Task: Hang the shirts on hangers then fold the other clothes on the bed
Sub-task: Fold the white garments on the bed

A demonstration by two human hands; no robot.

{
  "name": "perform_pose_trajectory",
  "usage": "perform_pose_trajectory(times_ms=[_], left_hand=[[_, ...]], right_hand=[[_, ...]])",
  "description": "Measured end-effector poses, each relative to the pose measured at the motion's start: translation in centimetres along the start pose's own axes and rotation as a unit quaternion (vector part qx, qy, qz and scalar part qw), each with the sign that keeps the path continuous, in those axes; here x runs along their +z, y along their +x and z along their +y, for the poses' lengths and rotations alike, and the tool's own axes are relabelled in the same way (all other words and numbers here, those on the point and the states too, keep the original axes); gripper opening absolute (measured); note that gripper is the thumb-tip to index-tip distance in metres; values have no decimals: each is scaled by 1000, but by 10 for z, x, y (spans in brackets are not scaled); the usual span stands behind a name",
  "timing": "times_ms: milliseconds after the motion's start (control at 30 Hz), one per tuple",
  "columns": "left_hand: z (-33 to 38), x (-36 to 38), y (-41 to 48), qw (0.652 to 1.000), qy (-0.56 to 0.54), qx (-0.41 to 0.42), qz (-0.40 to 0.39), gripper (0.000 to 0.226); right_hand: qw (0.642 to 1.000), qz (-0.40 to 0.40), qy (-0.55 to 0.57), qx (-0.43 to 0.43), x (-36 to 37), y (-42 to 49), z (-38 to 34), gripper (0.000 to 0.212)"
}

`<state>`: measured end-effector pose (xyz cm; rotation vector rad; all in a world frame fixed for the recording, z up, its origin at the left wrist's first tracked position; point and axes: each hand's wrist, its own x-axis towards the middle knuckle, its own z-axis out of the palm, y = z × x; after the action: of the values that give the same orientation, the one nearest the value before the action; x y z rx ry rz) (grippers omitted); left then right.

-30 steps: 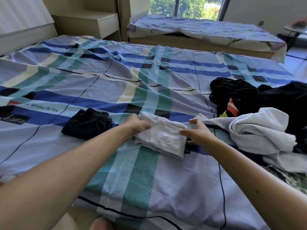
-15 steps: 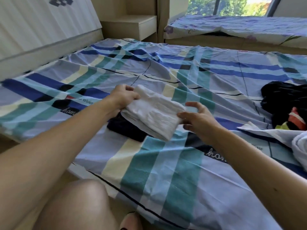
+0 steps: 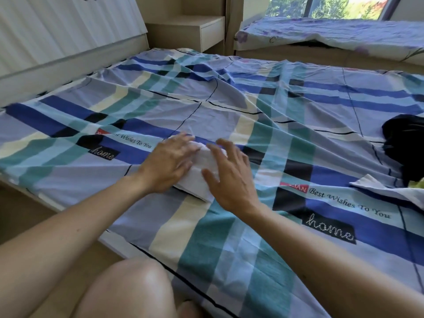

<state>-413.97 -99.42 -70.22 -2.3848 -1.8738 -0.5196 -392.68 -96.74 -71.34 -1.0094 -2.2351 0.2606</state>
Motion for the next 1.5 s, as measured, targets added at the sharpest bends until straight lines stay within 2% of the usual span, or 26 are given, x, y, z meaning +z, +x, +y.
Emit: perform_pose_trajectory(times_ms=[67,133,233,333,433,567,667,800,900,967,1067,1133,1200,1300,1400,1500], left_hand=[[-2,13,-7,994,-16,-40,-104,84],[-3,24,-8,981,22,-67,-179,93],[2,19,-3,973,35,-86,-212,100],[13,0,7,975,-27,-125,-182,103],[37,-16,21,980,-82,-153,-97,86],[101,-31,49,978,-176,-110,-37,55],[166,-40,73,968,-239,-73,8,45],[249,-40,94,936,-351,-6,-17,45],[291,-23,94,927,-371,26,-48,50],[306,-8,89,934,-349,42,-64,59],[316,11,83,939,-320,68,-102,70],[315,19,81,943,-305,71,-115,78],[313,24,82,946,-294,65,-120,80],[312,25,83,945,-294,48,-133,70],[312,26,81,942,-299,44,-144,64],[316,23,79,938,-306,40,-157,66]], right_hand=[[993,-117,-28,-2,11,-6,4,70],[973,-223,-46,39,20,-9,13,81],[964,-257,-24,57,21,-6,17,86],[967,-248,28,59,2,-1,16,86],[976,-184,89,75,-36,-1,24,84],[982,-99,104,123,-107,-10,48,80],[978,-27,122,168,-166,-24,72,76],[971,53,112,205,-243,-49,100,69],[967,82,26,241,-284,-80,131,68],[956,70,-66,276,-304,-107,155,75],[905,-57,-209,365,-331,-141,192,98],[873,-105,-259,399,-340,-156,212,106],[862,-105,-272,415,-341,-167,228,95],[858,-71,-268,433,-338,-176,242,48],[897,3,-180,403,-339,-169,241,9],[929,85,-20,359,-341,-148,216,12]])
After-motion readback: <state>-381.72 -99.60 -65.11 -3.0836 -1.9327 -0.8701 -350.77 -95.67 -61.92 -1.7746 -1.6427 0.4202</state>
